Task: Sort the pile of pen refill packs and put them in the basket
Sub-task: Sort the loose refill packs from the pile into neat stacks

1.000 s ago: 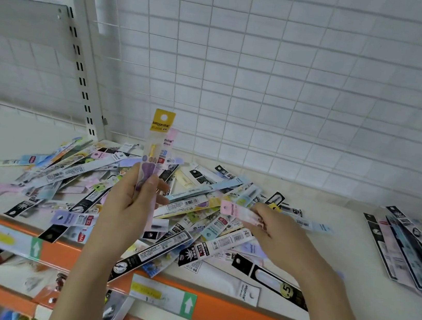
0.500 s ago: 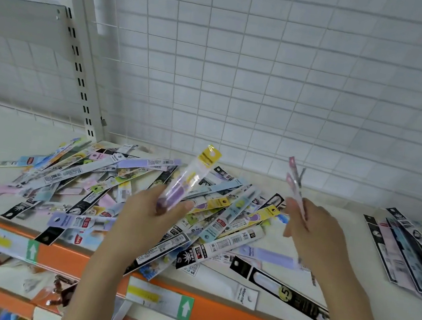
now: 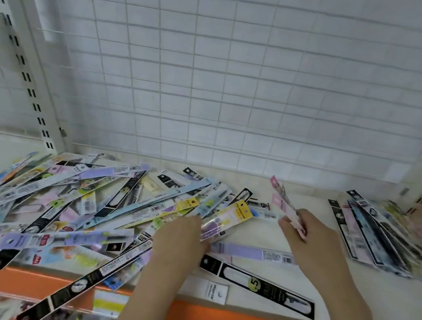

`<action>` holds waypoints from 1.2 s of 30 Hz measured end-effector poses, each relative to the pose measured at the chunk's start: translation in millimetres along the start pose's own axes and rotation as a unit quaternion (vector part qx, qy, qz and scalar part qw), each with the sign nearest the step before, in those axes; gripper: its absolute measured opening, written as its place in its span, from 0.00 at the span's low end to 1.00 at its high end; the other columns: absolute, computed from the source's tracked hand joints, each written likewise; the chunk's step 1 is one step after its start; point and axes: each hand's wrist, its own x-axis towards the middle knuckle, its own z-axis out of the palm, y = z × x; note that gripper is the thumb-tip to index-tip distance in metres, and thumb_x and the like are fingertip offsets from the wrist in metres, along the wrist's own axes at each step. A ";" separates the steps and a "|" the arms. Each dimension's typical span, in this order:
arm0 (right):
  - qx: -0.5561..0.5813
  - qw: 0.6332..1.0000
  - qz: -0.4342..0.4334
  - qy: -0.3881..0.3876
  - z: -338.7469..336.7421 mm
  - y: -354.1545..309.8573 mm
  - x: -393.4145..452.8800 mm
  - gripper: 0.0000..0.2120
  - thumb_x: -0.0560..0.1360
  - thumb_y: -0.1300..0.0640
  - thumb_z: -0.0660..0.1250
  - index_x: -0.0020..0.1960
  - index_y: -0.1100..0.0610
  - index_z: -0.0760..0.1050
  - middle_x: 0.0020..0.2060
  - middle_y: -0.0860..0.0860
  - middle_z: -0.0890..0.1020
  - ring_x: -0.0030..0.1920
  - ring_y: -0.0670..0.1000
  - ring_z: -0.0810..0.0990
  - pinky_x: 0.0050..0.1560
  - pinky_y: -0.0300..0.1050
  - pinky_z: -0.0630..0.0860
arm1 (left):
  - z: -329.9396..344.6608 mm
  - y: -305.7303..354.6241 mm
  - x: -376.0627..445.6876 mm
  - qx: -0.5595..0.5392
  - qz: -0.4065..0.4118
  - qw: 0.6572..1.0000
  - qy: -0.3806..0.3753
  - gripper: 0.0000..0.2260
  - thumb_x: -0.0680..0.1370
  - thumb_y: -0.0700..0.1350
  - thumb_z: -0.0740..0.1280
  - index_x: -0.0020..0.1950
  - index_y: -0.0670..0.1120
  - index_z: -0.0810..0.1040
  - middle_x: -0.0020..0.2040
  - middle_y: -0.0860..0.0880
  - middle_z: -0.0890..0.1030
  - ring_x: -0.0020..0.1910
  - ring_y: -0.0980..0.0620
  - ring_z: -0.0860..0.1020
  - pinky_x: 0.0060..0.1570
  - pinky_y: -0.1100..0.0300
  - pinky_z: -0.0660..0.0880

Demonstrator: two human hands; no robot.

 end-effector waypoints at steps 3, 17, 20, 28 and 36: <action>0.010 1.000 -0.003 -0.007 3.1 4.3 -0.5 0.14 0.77 0.53 0.64 0.35 0.54 0.65 0.23 0.50 0.67 0.25 0.50 0.68 0.27 0.39 0.62 | -2.7 1.4 -2.1 0.010 0.011 1.000 0.002 0.14 0.77 0.56 0.62 0.54 0.46 0.73 0.51 0.47 0.79 0.53 0.46 0.78 0.48 0.55 0.74; -0.037 0.992 -0.033 -0.117 9.1 4.3 -7.2 0.16 0.78 0.50 0.61 0.33 0.50 0.68 0.26 0.49 0.70 0.30 0.51 0.69 0.32 0.45 0.63 | -51.6 -2.8 -21.1 -0.203 0.033 0.964 0.167 0.17 0.73 0.34 0.62 0.29 0.48 0.61 0.25 0.50 0.68 0.23 0.56 0.68 0.23 0.67 0.62; -0.062 0.983 -0.019 -0.172 13.1 7.2 -12.6 0.17 0.74 0.48 0.67 0.30 0.50 0.65 0.28 0.48 0.71 0.31 0.46 0.69 0.32 0.42 0.62 | -47.5 -6.3 -21.9 -0.252 0.002 0.953 0.167 0.15 0.74 0.34 0.61 0.29 0.45 0.63 0.29 0.43 0.74 0.25 0.51 0.66 0.25 0.63 0.61; -0.159 0.979 -0.036 -0.120 9.9 7.8 -10.6 0.17 0.76 0.43 0.62 0.32 0.50 0.65 0.35 0.46 0.68 0.33 0.46 0.66 0.30 0.40 0.60 | -40.1 -15.5 -20.2 -0.250 0.021 0.947 0.201 0.18 0.77 0.37 0.63 0.27 0.45 0.64 0.32 0.49 0.65 0.28 0.52 0.65 0.28 0.68 0.62; -0.048 0.991 -0.036 -0.123 -0.8 8.7 -12.6 0.02 0.81 0.55 0.56 0.52 0.52 0.64 0.40 0.51 0.79 0.40 0.53 0.78 0.41 0.47 0.72 | -47.0 -16.0 -26.0 -0.321 0.024 0.914 0.248 0.16 0.72 0.45 0.71 0.28 0.49 0.69 0.23 0.52 0.66 0.26 0.58 0.70 0.28 0.71 0.65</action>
